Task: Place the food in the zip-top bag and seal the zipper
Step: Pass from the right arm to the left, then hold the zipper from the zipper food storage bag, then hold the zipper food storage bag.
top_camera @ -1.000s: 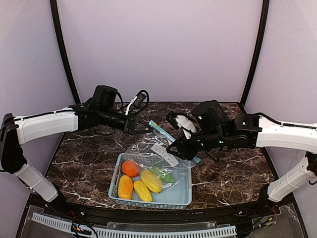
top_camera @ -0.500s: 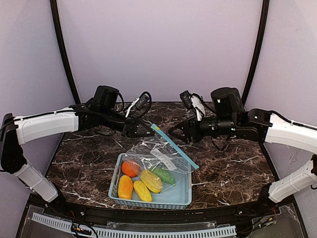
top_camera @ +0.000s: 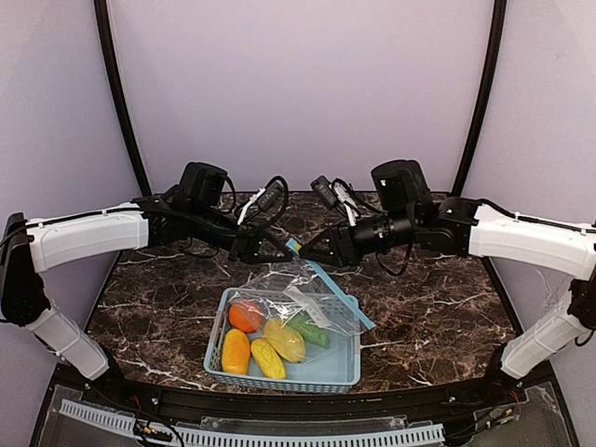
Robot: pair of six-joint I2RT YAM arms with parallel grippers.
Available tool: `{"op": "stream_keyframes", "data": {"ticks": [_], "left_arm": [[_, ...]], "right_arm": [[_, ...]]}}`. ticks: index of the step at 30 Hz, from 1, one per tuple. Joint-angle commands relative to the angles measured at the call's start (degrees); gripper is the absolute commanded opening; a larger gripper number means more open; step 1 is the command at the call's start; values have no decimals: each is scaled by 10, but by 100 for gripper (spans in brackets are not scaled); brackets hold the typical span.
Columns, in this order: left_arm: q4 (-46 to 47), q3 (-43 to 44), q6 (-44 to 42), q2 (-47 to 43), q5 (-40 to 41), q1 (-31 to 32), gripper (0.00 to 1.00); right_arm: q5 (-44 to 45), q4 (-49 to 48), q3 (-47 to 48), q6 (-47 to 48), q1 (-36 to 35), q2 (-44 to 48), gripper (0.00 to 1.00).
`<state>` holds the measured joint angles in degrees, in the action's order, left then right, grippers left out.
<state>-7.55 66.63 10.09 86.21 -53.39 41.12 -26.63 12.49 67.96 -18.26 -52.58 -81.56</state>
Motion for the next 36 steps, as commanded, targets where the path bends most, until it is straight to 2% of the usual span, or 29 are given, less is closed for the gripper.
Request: {"op": "stream_keyframes", "data": {"ticks": [1, 12, 23, 33, 35, 36], "left_arm": [[-16, 18, -10, -14, -15, 3, 1], [-17, 18, -9, -12, -20, 4, 1], [-20, 20, -11, -7, -30, 8, 1], [-23, 22, -12, -5, -29, 11, 1], [-25, 23, -12, -4, -24, 11, 7], [-25, 24, -12, -4, -22, 11, 19]], "right_arm": [[-31, -27, 17, -1, 5, -11, 24], [-36, -41, 10, -7, 10, -20, 18], [-45, -58, 7, -12, 11, -25, 17], [-49, -68, -2, -14, 11, -19, 0], [-51, -69, -6, -14, 11, -17, 0], [-52, -70, -7, -14, 11, -17, 0]]}}
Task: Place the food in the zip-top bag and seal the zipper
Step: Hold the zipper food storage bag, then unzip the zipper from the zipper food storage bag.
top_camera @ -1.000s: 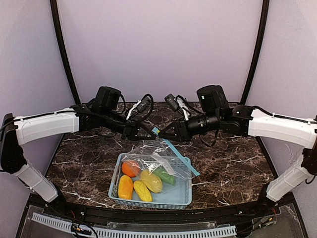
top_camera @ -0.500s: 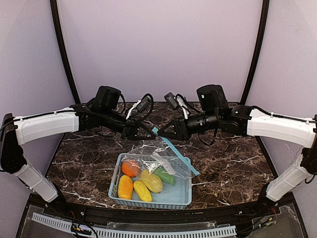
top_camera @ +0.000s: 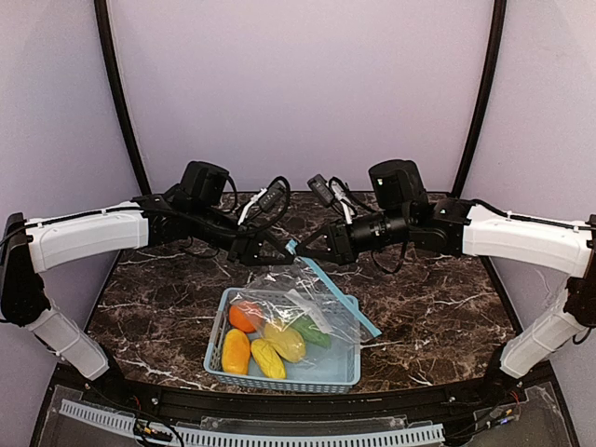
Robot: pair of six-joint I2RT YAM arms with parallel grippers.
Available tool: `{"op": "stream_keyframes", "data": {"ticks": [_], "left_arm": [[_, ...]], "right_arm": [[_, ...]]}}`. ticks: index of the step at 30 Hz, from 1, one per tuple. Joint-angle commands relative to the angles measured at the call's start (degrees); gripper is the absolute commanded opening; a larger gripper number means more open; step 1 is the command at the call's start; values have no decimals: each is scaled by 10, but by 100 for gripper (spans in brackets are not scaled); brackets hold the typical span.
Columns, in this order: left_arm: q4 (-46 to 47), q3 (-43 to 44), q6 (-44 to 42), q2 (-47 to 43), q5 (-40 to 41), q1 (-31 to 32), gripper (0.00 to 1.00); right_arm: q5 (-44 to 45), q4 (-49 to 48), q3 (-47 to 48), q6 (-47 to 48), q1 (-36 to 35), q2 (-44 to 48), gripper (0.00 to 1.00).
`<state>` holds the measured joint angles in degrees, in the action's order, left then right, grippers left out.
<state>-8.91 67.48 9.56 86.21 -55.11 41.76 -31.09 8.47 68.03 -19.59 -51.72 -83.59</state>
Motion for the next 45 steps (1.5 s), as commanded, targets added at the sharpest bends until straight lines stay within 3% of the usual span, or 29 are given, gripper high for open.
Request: {"op": "stream_keyframes", "data": {"ticks": [1, 3, 5, 8, 12, 20, 28, 45], "left_arm": [[-12, 15, -6, -3, -4, 4, 33], [-8, 15, -1, -3, -5, 5, 46], [-3, 13, 3, -3, -6, 5, 52], [2, 11, 4, -8, 6, 5, 53], [7, 4, 0, -20, 26, 4, 45], [12, 1, 4, -22, 32, 4, 17], [14, 0, 4, -24, 31, 4, 1], [3, 1, -5, -32, 61, 4, 1]], "right_arm": [[-8, -30, -9, -1, 2, 3, 0], [-9, -30, -11, 0, 2, 3, 0], [-10, -30, -14, 0, 2, 4, 0], [-13, -29, -15, -1, 2, 5, 0], [-24, -30, -17, -2, 2, 5, 0], [-35, -30, -17, -5, 2, 1, 0], [-34, -29, -23, -6, 2, 8, 0], [-18, -24, -32, -2, 2, 6, 0]]}}
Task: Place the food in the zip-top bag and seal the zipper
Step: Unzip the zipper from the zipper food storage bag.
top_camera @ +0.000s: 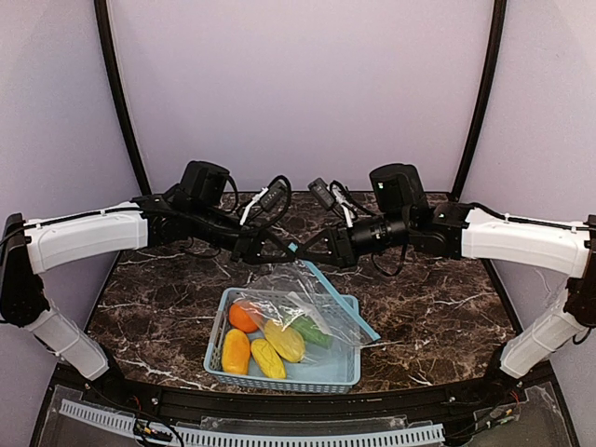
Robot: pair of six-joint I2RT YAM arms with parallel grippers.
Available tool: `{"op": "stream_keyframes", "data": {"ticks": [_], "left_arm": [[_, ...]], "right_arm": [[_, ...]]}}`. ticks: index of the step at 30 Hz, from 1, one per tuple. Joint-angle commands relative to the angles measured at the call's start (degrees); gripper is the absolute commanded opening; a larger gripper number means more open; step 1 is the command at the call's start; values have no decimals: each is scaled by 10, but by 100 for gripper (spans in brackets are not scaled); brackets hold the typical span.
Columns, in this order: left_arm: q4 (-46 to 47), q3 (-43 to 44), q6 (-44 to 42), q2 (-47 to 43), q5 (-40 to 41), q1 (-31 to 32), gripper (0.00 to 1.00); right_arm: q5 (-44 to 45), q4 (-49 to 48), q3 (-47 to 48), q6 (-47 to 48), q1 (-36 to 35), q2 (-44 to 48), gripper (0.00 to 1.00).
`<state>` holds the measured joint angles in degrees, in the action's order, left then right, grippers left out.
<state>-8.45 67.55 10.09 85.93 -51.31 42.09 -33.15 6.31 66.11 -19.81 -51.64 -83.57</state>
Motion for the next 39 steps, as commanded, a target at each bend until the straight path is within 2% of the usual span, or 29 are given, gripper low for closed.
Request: {"op": "stream_keyframes", "data": {"ticks": [1, 9, 39], "left_arm": [[-7, 1, -12, -32, 39, 1, 1], [-17, 0, -22, -50, 88, -7, 1], [-7, -5, 7, -66, 114, -65, 1]], "right_arm": [[4, -1, -14, 1, 1, 6, 0], [10, 1, -22, 2, 1, 12, 0], [19, 1, -37, -1, 1, 16, 0]]}}
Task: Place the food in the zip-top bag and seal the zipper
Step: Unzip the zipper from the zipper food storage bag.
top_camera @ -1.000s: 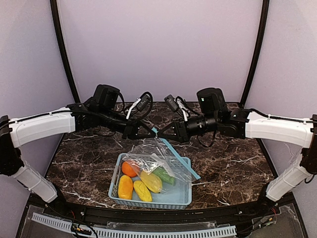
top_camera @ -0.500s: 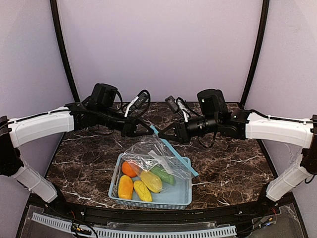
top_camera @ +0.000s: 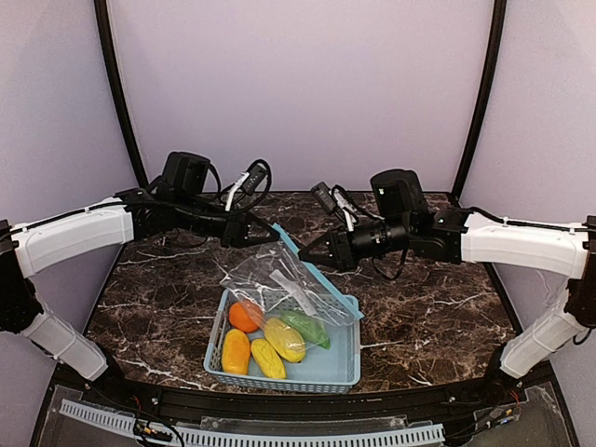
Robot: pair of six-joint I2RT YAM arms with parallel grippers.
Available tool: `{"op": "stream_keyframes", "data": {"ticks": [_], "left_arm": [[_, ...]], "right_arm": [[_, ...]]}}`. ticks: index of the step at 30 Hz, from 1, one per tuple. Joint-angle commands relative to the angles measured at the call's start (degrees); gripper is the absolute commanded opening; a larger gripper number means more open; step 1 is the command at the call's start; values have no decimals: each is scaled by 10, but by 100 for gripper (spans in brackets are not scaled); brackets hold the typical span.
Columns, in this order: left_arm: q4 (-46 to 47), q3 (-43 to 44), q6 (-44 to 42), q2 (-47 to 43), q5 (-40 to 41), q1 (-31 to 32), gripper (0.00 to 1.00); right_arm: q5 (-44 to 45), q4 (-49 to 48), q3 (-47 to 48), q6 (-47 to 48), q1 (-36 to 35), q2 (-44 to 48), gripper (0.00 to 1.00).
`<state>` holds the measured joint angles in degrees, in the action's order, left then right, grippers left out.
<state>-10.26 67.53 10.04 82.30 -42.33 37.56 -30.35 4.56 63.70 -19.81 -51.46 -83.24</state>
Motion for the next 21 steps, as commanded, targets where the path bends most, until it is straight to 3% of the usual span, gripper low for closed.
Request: {"op": "stream_keyframes", "data": {"ticks": [1, 21], "left_arm": [[12, -5, 8, -30, 24, -24, 1], [12, -7, 9, -54, 43, -66, 1]], "right_arm": [[-9, 19, -14, -1, 0, 12, 0], [-6, 19, -20, -2, 0, 11, 0]]}}
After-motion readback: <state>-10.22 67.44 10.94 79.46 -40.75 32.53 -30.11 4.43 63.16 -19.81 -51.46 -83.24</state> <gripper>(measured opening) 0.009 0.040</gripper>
